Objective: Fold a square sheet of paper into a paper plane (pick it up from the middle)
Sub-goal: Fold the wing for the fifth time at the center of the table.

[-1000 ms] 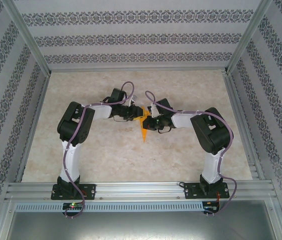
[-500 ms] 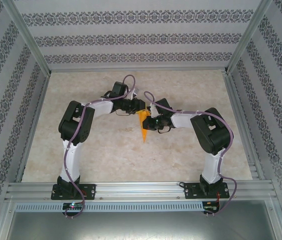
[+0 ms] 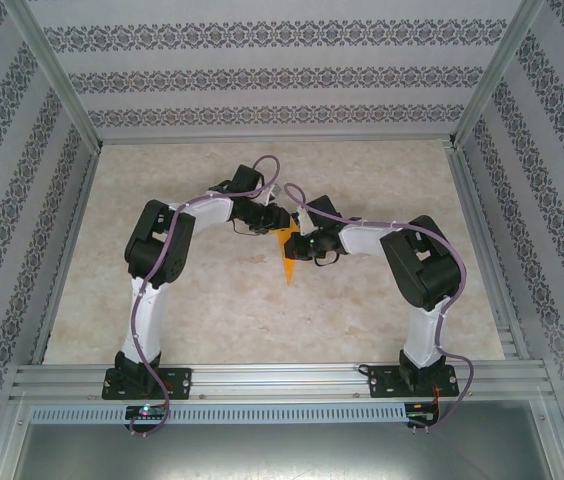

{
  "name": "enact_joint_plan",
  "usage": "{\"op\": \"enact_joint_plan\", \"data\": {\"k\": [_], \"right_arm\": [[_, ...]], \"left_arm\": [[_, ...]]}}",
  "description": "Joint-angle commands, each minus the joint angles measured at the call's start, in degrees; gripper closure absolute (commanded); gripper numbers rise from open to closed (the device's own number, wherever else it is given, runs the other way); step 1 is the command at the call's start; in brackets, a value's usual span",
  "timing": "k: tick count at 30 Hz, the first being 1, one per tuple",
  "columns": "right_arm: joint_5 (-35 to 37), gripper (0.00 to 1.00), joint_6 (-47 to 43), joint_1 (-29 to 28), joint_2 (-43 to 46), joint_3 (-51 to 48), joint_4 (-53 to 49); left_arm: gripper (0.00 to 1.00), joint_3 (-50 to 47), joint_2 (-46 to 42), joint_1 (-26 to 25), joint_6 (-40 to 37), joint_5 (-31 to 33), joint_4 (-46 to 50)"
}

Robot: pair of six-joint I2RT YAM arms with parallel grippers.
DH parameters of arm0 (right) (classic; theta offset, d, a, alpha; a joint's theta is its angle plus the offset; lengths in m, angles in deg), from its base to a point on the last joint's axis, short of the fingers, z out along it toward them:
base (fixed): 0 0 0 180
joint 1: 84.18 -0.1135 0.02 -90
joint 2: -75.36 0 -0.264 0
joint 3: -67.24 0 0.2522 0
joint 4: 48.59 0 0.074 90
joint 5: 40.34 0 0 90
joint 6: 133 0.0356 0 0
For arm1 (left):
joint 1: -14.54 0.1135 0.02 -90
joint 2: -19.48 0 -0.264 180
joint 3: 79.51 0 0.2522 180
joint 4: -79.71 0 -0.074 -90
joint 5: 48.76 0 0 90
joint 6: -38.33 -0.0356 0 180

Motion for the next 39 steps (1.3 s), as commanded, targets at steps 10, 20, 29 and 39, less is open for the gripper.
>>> {"op": "enact_joint_plan", "data": {"k": [10, 20, 29, 39], "right_arm": [[4.4, 1.0, -1.9, -1.2, -0.7, -0.7, -9.4], [5.4, 1.0, -2.7, -1.3, 0.0, -1.2, -10.4], [5.4, 1.0, -3.3, -1.9, 1.4, -3.1, -10.4], [-2.7, 1.0, 1.3, -2.1, 5.8, -10.4, -3.1]], "left_arm": [[0.69, 5.9, 3.8, -0.7, -7.1, 6.3, 8.8], [0.72, 8.8, 6.3, -1.0, -12.6, 17.6, 16.1], [0.74, 10.2, 8.4, -1.2, -14.5, 25.9, 19.6], [0.75, 8.6, 9.4, -1.1, -14.3, 25.2, 19.1]]}}
